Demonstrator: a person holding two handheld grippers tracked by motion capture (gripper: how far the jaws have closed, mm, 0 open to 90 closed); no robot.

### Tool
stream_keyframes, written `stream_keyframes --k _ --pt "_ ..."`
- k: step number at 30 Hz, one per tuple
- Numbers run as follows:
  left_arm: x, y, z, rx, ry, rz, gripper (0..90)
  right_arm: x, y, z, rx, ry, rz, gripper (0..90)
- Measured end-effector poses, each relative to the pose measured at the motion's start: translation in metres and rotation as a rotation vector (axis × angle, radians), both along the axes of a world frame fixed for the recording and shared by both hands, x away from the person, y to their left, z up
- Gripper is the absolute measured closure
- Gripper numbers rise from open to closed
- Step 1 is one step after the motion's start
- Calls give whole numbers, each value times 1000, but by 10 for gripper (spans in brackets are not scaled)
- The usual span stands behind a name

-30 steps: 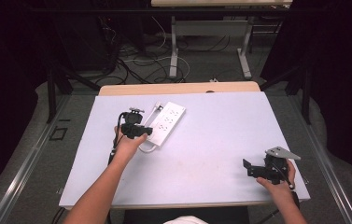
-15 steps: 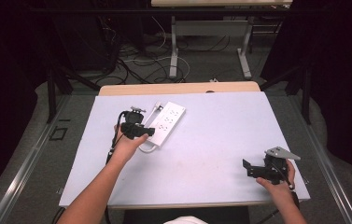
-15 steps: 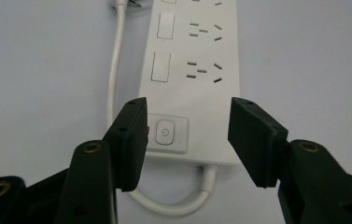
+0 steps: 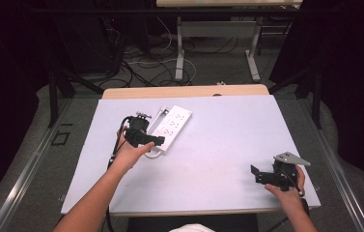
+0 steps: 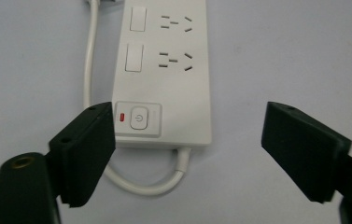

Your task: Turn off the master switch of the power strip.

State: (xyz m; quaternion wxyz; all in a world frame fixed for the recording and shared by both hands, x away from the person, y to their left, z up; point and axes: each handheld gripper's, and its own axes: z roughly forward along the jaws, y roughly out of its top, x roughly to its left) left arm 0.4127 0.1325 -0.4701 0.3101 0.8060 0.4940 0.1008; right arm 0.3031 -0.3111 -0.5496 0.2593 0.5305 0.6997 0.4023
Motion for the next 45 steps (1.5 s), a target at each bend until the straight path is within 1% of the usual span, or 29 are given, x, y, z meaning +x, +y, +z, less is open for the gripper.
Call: stream_keyframes --k 1,2,4,5,6,9,10,13,15,18,20,25,27,32,35,36,38,39,40,41,42,44,45 --pt "-1 0 1 4 -1 -6 157 0 0 0 0 0 1 0" --pt "-2 -1 2 3 -10 -15 130 0 0 0 0 0 1 0" --pt "-5 -2 4 8 -17 -14 36 0 0 0 0 -3 2 0" --pt "-7 -2 4 7 -18 -16 6 0 0 0 0 -3 1 0" --pt "-8 -2 5 10 -23 -21 1 0 0 0 1 -2 1 0" --pt "-13 -2 8 20 -37 -20 0 0 0 0 0 -3 1 0" --pt "-14 -2 8 14 -38 -20 1 0 0 0 1 -2 1 0" --pt "-18 -1 11 17 -47 -38 0 0 0 0 1 -2 1 0" --pt "-22 -1 12 7 -52 -35 0 0 1 0 -1 -9 -5 0" --pt "-26 1 15 7 -52 -47 0 0 0 0 3 -2 1 0" --pt "-29 3 16 7 -58 -48 0 0 0 0 3 -1 1 0" --pt "-35 9 21 -14 -74 -54 1 0 0 0 3 -1 1 0" --pt "-38 12 22 -12 -81 -55 2 0 0 0 3 -2 1 0" --pt "-44 18 24 -14 -86 -59 2 0 1 0 2 -7 -4 0" --pt "-47 23 25 -26 -85 -55 3 0 0 0 3 -3 1 0" --pt "-48 25 26 -27 -75 -59 3 0 0 0 3 -3 1 0" --pt "-51 28 26 -32 -79 -50 3 0 1 0 0 -8 -4 0" --pt "-52 30 25 -32 -96 -42 3 0 0 0 2 -5 -2 0" --pt "-53 32 26 -32 -93 -41 3 0 1 0 2 -8 -4 0" --pt "-54 33 26 -39 -95 -28 3 0 0 0 2 -2 0 0" --pt "-55 36 26 -39 -99 -32 3 0 0 0 1 -8 -5 0" --pt "-57 40 26 -40 -108 -20 3 0 0 0 4 -3 0 0" --pt "-58 42 26 -47 -105 -15 3 0 0 0 -1 -6 3 0"
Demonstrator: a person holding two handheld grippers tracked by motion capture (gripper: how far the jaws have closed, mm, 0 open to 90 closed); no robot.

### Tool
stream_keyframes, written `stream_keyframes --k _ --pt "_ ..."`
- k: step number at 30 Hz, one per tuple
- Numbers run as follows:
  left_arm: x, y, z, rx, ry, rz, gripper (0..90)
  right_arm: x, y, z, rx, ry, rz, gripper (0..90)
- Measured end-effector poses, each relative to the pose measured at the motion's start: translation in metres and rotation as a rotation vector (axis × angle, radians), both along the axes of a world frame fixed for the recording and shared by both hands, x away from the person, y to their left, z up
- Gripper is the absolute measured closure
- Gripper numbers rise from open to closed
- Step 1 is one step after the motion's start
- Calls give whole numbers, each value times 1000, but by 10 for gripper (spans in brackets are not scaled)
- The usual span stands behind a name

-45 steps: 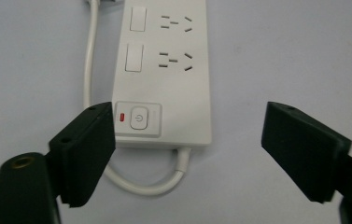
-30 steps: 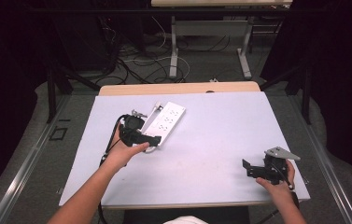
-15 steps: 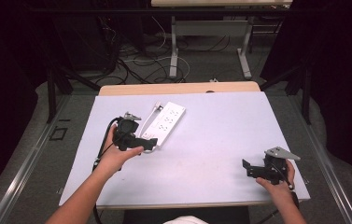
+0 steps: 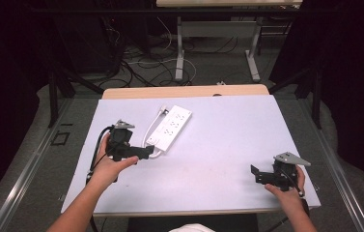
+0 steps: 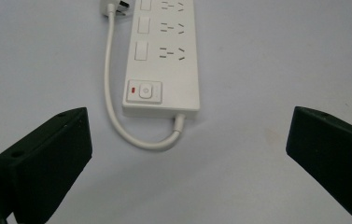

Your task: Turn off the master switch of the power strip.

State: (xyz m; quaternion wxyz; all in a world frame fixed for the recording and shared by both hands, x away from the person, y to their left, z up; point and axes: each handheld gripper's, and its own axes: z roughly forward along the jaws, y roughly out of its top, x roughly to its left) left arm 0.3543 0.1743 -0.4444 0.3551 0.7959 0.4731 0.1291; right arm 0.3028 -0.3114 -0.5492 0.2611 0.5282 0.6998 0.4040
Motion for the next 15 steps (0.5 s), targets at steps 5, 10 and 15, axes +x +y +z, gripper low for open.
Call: stream_keyframes --k 5,10,15 --pt "-5 11 -3 -26 -12 29 3 0 0 0 6 4 -4 0" --pt "-11 21 -7 -63 -20 64 6 0 0 0 6 2 -4 0" --pt "-16 34 -10 -84 -30 97 15 0 0 0 3 -1 -1 0"
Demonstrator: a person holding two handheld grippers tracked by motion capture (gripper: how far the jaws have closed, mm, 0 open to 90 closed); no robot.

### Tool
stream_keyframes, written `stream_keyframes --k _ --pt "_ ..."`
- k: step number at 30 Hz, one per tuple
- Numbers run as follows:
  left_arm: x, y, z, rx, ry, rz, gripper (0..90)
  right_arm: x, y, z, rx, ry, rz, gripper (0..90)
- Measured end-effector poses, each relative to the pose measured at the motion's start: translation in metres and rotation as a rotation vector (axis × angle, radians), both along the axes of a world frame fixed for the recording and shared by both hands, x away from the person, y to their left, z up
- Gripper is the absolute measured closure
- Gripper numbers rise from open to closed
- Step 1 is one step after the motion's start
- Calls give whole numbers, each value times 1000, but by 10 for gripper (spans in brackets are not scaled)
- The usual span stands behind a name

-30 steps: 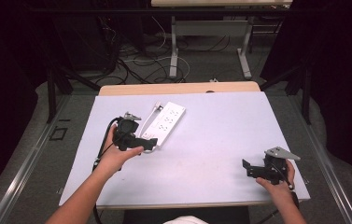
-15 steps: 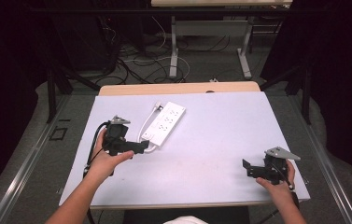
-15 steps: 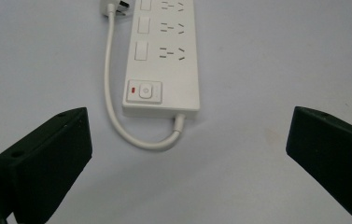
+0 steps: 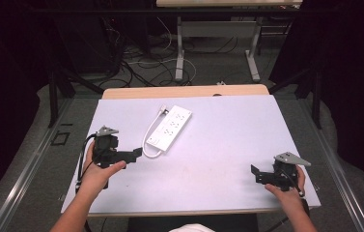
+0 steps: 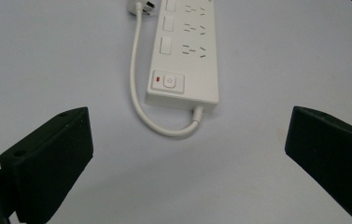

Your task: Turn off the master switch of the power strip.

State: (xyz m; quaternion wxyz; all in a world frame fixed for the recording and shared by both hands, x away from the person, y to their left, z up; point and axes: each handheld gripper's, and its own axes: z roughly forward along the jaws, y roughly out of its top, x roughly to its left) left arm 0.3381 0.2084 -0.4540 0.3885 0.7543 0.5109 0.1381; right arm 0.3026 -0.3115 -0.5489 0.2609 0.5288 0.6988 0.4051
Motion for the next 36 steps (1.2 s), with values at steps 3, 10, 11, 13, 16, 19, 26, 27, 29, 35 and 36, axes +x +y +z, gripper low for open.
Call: stream_keyframes --k 3,10,11,13,16,19,26,27,29,35,36 --pt "-3 8 -2 -11 -6 22 19 0 0 0 -1 -1 -1 0" --pt "-11 24 -9 -35 -17 81 29 0 0 0 -6 -3 2 0" --pt "-12 26 -11 -33 -19 83 32 0 0 0 -5 -3 2 0" --pt "-14 29 -13 -30 -21 97 34 0 0 0 -6 -3 1 0" --pt "-16 35 -18 -26 -27 116 38 -1 1 1 -3 -1 -7 0" --pt "-18 41 -20 -17 -31 135 44 0 0 0 1 1 -3 0" --pt "-22 54 -32 -25 -27 180 57 0 0 0 -2 0 -1 0" --pt "-22 55 -34 -28 -33 186 60 0 0 0 -2 -1 -1 0" --pt "-23 58 -37 -27 -30 196 62 0 0 0 -2 0 -2 0" --pt "-26 64 -47 -32 -22 224 77 0 0 0 -2 0 -1 0" --pt "-27 65 -49 -32 -18 226 77 0 0 0 -2 0 -1 0"
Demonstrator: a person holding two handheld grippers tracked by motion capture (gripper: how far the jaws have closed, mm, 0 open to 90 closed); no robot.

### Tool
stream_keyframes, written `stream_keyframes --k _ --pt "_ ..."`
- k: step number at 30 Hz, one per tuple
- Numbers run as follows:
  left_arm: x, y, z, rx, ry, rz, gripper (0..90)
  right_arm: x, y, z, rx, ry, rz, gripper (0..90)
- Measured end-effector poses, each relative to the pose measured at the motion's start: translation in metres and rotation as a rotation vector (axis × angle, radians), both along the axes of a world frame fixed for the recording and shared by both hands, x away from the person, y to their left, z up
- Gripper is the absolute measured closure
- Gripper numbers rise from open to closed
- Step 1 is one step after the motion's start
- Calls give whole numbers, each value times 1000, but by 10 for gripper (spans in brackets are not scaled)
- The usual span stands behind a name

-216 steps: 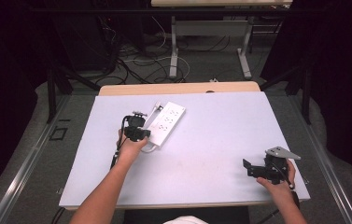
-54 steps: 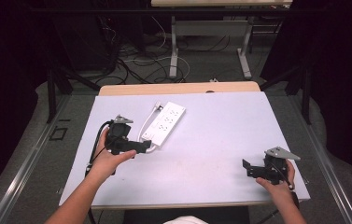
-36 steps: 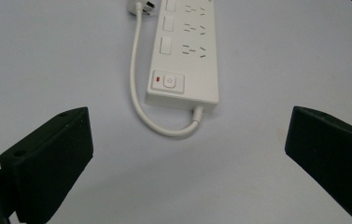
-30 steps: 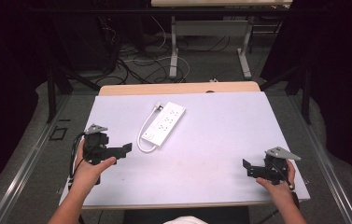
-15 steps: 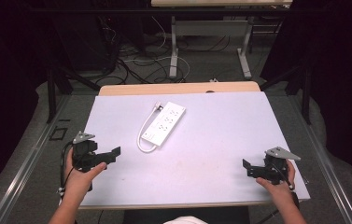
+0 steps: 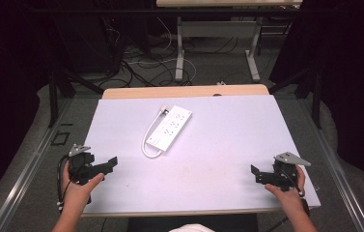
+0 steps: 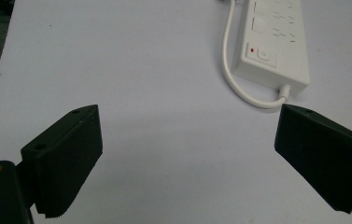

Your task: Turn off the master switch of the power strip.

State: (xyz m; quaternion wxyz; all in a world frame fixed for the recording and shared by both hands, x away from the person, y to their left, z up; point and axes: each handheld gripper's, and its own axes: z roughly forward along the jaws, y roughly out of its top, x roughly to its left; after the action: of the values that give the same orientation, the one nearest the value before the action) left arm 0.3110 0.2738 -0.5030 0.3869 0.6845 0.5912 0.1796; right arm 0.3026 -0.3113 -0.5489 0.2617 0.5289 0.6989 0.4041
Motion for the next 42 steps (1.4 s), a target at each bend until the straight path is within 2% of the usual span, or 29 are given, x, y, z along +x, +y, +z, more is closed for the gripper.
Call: stream_keyframes --k 5,6,7,10,17,20,21,26,27,30,33,42 --pt "-2 4 -9 0 3 15 77 0 0 0 -2 1 2 0" --pt "-2 6 -10 6 18 11 78 0 0 0 -2 0 2 0" --pt "-2 6 -13 4 5 20 77 0 0 0 -2 0 2 0" --pt "-3 10 -17 6 17 27 77 0 0 0 3 4 -1 0" --pt "-3 14 -26 2 15 50 78 0 0 0 -3 0 3 0" --pt "-4 14 -29 15 16 51 78 0 0 0 -3 -1 4 0" --pt "-4 14 -29 23 26 44 78 0 0 0 -3 -1 4 0" --pt "-4 11 -34 49 18 40 78 0 0 0 -2 1 4 0" --pt "-4 11 -34 57 31 30 78 0 0 0 0 1 2 0" --pt "-4 9 -38 70 22 25 77 0 0 0 -2 0 4 0" --pt "-4 7 -40 93 33 15 78 0 0 0 -5 -2 6 0" --pt "-3 5 -43 93 32 15 77 0 0 0 2 0 4 0"
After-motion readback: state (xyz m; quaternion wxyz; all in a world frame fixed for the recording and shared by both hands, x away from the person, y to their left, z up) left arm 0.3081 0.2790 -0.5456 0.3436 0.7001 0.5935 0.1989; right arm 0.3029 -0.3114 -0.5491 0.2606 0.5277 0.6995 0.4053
